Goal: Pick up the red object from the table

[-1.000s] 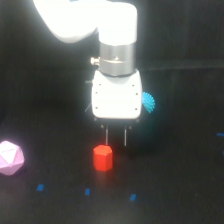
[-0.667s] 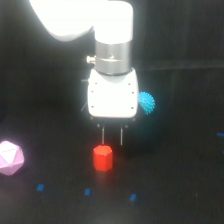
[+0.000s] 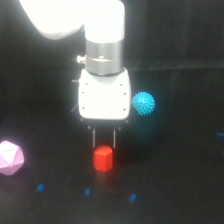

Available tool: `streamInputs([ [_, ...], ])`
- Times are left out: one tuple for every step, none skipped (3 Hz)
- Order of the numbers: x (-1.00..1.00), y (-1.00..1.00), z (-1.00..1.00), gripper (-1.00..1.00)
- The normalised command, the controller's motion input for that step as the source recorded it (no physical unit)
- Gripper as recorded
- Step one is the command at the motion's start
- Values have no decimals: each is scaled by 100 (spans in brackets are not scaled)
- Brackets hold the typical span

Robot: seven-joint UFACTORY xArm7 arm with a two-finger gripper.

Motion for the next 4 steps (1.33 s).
streamInputs([
  [58,-7,53,-88],
  [5,-34,-58,82],
  [30,-18,-58,100],
  [67,47,68,-100],
])
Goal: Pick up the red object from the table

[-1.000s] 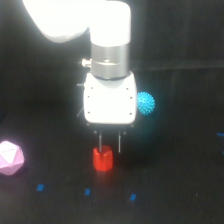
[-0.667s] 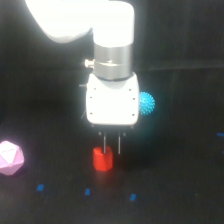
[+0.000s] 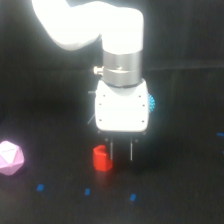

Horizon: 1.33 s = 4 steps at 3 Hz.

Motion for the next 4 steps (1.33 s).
streamInputs([
  [2,2,-44,97],
  [-51,-78,-2,100],
  [-44,-4,8,-8],
  [81,45,100,-5],
])
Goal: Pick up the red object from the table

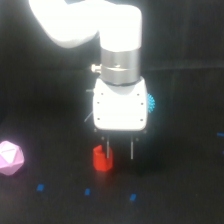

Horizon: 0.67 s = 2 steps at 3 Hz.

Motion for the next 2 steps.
streamInputs([
  [40,-9,-66,-1],
  [26,52,-100,78],
])
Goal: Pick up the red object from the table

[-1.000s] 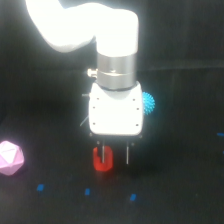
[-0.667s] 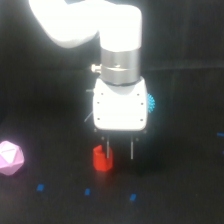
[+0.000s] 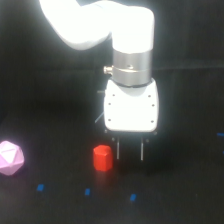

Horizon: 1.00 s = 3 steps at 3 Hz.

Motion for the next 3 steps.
streamInputs([
  [-17,-54,-77,46],
  [-42,-31,-100,76],
  [-56,-22,-16,59],
])
